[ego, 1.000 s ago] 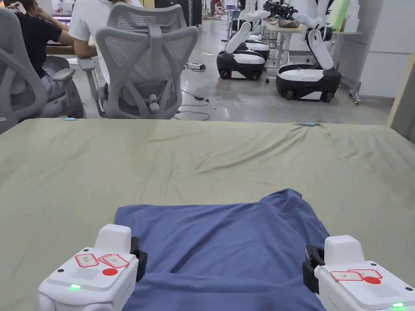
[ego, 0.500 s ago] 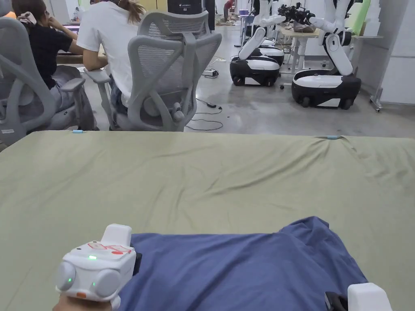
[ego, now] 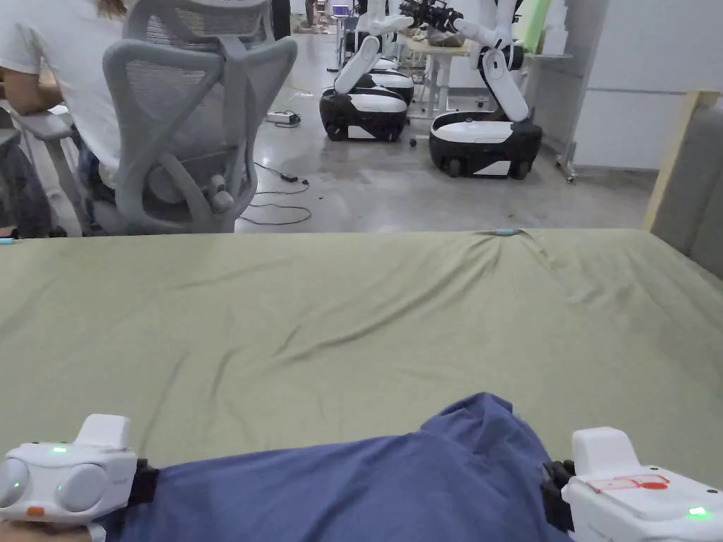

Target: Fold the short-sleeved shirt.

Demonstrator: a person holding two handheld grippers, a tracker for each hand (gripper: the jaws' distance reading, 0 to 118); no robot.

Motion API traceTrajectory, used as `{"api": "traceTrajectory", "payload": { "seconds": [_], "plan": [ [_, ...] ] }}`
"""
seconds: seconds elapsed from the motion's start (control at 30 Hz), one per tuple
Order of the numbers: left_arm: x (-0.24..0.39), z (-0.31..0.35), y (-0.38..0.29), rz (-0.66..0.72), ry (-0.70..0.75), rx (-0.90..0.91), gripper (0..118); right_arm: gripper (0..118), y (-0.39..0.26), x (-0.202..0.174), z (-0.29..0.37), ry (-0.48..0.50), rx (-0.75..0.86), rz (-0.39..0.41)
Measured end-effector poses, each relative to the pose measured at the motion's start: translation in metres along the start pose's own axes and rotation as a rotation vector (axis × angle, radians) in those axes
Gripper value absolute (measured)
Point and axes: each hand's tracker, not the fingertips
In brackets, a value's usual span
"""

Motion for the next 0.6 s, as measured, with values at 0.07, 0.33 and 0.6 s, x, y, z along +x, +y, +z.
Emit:
{"api": "traceTrajectory", "payload": {
  "seconds": [0.07,0.33,0.6],
  "plan": [
    [0.014,0.021,0.000,-0.063,0.058,0.032,1,6,0.018,0.010,-0.035,0.003,-0.049,-0.029],
    [0.009,0.068,0.006,-0.032,0.023,0.109,1,79,0.027,0.035,-0.129,-0.027,-0.239,-0.057],
    [0.006,0.087,-0.004,-0.013,0.026,0.154,1,1,0.023,0.020,-0.067,-0.014,-0.086,0.061]
  ]
}}
